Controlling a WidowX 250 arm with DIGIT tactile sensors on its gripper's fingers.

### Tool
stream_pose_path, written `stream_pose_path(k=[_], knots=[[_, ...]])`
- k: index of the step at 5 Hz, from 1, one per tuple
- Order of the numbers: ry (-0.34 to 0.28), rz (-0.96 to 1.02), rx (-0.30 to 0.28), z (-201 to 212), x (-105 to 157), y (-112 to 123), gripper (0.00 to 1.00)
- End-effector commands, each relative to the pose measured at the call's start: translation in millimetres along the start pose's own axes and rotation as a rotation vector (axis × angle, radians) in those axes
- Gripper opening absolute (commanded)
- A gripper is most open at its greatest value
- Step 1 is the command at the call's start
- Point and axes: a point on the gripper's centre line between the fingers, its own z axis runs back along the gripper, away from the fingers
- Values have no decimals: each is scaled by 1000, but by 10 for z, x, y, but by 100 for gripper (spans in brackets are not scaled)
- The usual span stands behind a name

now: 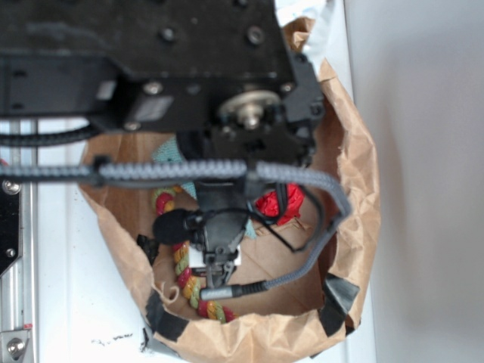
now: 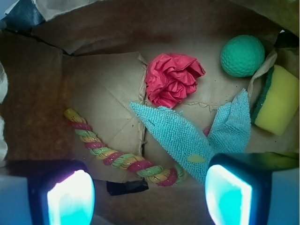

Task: Grab the multicolored rope.

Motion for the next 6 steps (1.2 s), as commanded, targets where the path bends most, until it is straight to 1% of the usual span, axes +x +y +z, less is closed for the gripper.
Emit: stream_pose_path(k=[1,2,3,4,5,6], knots=[[26,-243,70,-55,-70,16,100],[48,-436,118,-139,-180,3,100],[102,-689,135,-247,-202,-7,100],[136,-818,89,-321,-138,-17,100],[166,-903,70,-355,-60,-27,100],[220,-1008,91,-444,3,-22,100]])
